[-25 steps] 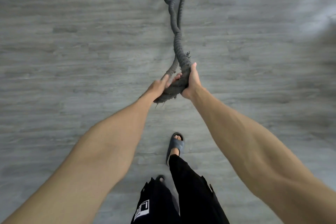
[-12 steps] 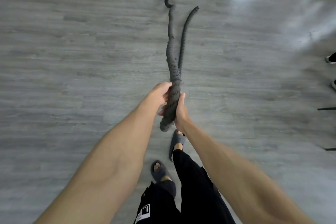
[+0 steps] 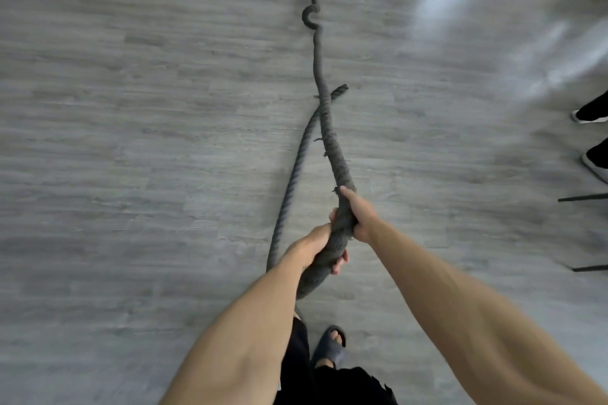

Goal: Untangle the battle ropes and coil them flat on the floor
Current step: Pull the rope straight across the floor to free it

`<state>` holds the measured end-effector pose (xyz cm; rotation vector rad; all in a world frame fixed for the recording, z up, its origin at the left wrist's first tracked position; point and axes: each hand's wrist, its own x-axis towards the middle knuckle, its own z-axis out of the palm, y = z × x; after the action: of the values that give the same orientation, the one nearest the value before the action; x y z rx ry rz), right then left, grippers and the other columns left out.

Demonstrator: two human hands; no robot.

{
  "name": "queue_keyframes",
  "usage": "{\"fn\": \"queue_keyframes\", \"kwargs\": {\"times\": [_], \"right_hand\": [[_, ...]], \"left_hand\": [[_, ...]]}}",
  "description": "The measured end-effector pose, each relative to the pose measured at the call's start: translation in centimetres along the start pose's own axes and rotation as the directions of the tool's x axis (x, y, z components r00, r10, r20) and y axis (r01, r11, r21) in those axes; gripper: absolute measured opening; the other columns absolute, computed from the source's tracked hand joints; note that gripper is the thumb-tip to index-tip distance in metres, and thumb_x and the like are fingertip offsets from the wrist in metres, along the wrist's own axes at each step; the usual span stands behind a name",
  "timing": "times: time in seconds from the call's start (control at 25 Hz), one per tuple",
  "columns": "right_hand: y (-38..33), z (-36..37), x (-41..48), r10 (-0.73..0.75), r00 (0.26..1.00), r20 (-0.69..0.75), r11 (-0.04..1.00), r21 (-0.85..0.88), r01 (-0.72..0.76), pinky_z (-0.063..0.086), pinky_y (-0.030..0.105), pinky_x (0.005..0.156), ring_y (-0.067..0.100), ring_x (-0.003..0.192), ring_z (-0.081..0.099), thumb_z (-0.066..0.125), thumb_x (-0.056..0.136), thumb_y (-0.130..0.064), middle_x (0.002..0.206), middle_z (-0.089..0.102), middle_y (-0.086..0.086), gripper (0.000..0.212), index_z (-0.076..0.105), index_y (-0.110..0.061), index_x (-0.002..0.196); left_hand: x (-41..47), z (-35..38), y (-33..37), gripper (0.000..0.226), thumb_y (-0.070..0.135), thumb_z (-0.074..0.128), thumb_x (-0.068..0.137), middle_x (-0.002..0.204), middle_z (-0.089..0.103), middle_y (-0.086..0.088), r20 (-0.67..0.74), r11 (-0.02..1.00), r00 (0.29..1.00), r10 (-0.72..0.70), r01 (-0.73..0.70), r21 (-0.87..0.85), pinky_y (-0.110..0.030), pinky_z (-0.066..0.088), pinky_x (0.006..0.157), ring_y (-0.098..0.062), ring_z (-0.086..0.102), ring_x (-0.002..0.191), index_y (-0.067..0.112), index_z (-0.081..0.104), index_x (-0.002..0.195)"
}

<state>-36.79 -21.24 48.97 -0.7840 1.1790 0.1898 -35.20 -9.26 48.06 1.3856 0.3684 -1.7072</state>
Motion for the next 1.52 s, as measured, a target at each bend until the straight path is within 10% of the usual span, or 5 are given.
{"fn": "queue_keyframes", "kwargs": {"times": [0.24, 0.64, 0.96, 1.24, 1.52], "right_hand": [[3.3, -4.4, -0.9, -0.170, 0.953, -0.249, 0.798, -0.602, -0.015, 0.053, 0.041, 0.072, 0.032, 0.102, 0.066, 0.081, 0.081, -0.019, 0.109, 0.065, 0.018, 0.051, 0.055, 0.006, 0.117], [2.7, -11.6, -2.8, 0.050, 0.984, 0.171, 0.972, 0.220, -0.088, 0.052, 0.025, 0.048, 0.012, 0.047, 0.055, 0.053, 0.101, -0.035, 0.069, 0.057, 0.004, 0.034, 0.055, -0.002, 0.101], [6.3, -10.9, -3.5, -0.187, 0.978, -0.087, 0.461, -0.887, 0.010, 0.049, 0.037, 0.097, 0.033, 0.126, 0.055, 0.071, 0.090, -0.029, 0.138, 0.051, 0.020, 0.066, 0.046, 0.006, 0.141], [9.5, -14.6, -5.1, -0.013, 0.999, -0.045, 0.960, -0.279, 0.000, 0.052, 0.031, 0.051, 0.020, 0.053, 0.056, 0.062, 0.096, -0.015, 0.066, 0.056, 0.010, 0.015, 0.055, -0.002, 0.098], [7.0, -18.7, -5.5, -0.171, 0.947, -0.273, 0.741, -0.668, -0.059, 0.050, 0.039, 0.074, 0.032, 0.087, 0.055, 0.052, 0.102, -0.018, 0.101, 0.055, 0.016, 0.029, 0.051, 0.005, 0.119]], "left_hand": [[-2.1, 9.5, -2.7, 0.047, 0.023, 0.022, 0.109, 0.143, 0.047, -0.022, -0.222, 0.980, 0.960, 0.172, -0.189, -0.057, -0.039, 0.042, 0.104, -0.035, 0.048, 0.132, -0.001, 0.041, 0.144], [-1.1, 6.6, -8.7, 0.098, 0.085, 0.021, 0.084, 0.094, 0.074, -0.017, 0.012, 0.865, 0.977, 0.215, -0.196, 0.461, -0.035, 0.051, 0.090, -0.025, 0.071, 0.085, 0.004, 0.074, 0.099], [-1.1, 12.9, -7.8, 0.041, 0.021, 0.034, 0.107, 0.134, 0.055, -0.022, -0.143, 0.943, 0.984, 0.110, -0.057, 0.328, -0.044, 0.046, 0.103, -0.038, 0.056, 0.122, -0.001, 0.044, 0.141], [-1.2, 7.6, -10.6, 0.035, 0.009, 0.044, 0.094, 0.105, 0.068, -0.025, -0.305, 0.961, 0.938, 0.164, -0.082, 0.265, -0.032, 0.059, 0.063, -0.036, 0.069, 0.084, -0.007, 0.054, 0.123], [-1.5, 5.6, -10.6, 0.034, 0.019, 0.038, 0.099, 0.108, 0.069, -0.020, -0.460, 0.768, 0.790, 0.405, -0.022, 0.640, -0.036, 0.055, 0.074, -0.031, 0.068, 0.094, 0.001, 0.064, 0.111]]}}
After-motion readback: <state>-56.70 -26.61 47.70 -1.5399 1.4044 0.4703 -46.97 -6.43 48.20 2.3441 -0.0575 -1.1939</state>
